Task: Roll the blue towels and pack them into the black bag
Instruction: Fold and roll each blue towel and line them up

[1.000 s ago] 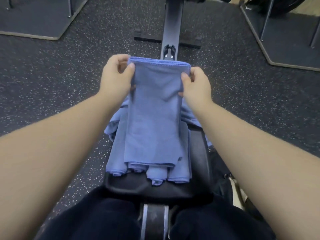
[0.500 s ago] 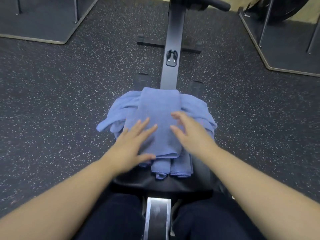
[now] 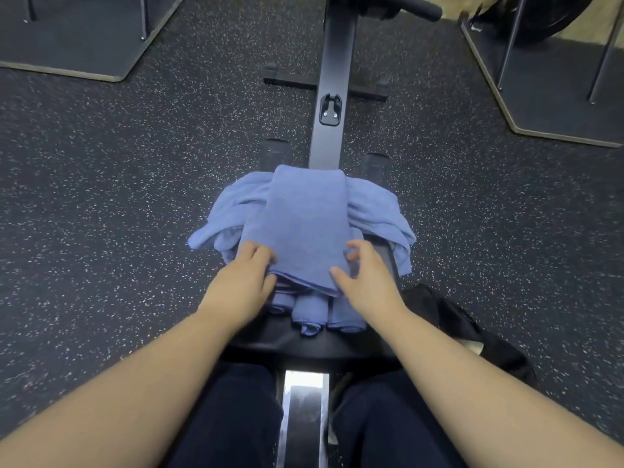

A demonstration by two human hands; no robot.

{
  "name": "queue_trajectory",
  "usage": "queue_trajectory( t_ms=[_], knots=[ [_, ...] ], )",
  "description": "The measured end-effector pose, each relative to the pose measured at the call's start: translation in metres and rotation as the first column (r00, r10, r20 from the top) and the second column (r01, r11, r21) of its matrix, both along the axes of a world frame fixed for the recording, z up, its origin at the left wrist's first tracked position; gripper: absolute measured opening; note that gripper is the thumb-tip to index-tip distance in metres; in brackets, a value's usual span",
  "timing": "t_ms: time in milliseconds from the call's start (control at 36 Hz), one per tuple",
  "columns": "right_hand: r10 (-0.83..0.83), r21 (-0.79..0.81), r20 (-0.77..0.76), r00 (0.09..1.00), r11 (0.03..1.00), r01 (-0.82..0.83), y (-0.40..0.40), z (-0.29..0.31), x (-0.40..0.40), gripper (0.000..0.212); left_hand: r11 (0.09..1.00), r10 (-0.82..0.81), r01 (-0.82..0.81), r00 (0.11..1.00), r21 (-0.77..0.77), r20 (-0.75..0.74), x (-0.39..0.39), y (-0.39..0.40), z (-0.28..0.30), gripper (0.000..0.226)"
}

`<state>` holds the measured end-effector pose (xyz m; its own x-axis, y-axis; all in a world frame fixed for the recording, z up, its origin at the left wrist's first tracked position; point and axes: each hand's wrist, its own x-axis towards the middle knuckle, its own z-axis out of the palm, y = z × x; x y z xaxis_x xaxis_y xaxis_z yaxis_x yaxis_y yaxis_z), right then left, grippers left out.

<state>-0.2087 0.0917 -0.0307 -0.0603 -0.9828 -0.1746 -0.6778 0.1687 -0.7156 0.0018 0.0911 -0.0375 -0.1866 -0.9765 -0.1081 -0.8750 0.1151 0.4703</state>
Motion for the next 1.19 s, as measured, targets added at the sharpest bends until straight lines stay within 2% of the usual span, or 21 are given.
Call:
queue_trajectory(
  t_ms=[250,278,333,444,639,778,861,917,1028,1111,1194],
  knots=[
    [-0.03,-0.065,0.106,0.994,0.997,0.037,-0.004,-0.005,0.009,0.049,0.996,-0.07,0.058,0.98,-0.068,-0.188,-0.007,-0.001,0.002,0.01],
    [-0.026,-0.081,0.101,0.994,0.996,0.035,-0.005,-0.004,0.009,0.047,0.994,-0.085,0.071,0.976,-0.078,-0.201,-0.007,-0.002,0.001,0.016],
    [-0.014,-0.131,0.083,0.996,0.991,0.025,-0.006,-0.002,0.007,0.042,0.992,-0.1,0.083,0.975,-0.091,-0.2,-0.008,-0.002,0.0,0.025],
    [0.018,-0.193,-0.026,1.0,0.981,-0.023,-0.008,0.001,0.004,0.035,0.989,-0.129,0.111,0.972,-0.1,-0.195,-0.007,-0.004,-0.002,0.026],
    [0.054,-0.121,-0.14,0.989,0.99,-0.071,-0.009,-0.006,0.003,0.031,0.991,-0.128,0.131,0.98,0.007,-0.152,-0.003,-0.006,-0.011,0.02],
    [0.04,-0.061,-0.194,0.98,0.997,-0.052,-0.012,-0.008,0.006,0.038,0.981,-0.193,0.194,0.98,0.026,-0.038,-0.005,-0.007,-0.013,0.04],
    [0.014,-0.089,-0.235,0.972,0.995,-0.035,-0.014,-0.007,0.007,0.032,0.981,-0.194,0.195,0.981,-0.011,0.028,-0.009,-0.006,-0.014,0.041],
    [-0.032,-0.095,-0.21,0.977,0.995,0.012,-0.016,-0.006,0.008,0.026,0.979,-0.191,0.196,0.979,-0.062,0.074,-0.011,-0.006,-0.015,0.042],
    [-0.042,-0.071,-0.167,0.985,0.997,0.031,-0.019,-0.009,0.007,0.022,0.952,-0.212,0.266,0.93,-0.153,0.299,-0.02,-0.005,-0.015,0.048],
    [0.002,-0.071,-0.144,0.99,0.997,-0.012,-0.021,-0.011,0.006,0.029,0.93,-0.171,0.288,0.89,-0.23,0.423,-0.029,-0.004,-0.013,0.045],
    [0.08,-0.07,-0.211,0.974,0.993,-0.097,-0.024,-0.012,0.006,0.035,0.889,-0.171,0.34,0.868,-0.307,0.466,-0.032,-0.005,-0.014,0.032]
  ],
)
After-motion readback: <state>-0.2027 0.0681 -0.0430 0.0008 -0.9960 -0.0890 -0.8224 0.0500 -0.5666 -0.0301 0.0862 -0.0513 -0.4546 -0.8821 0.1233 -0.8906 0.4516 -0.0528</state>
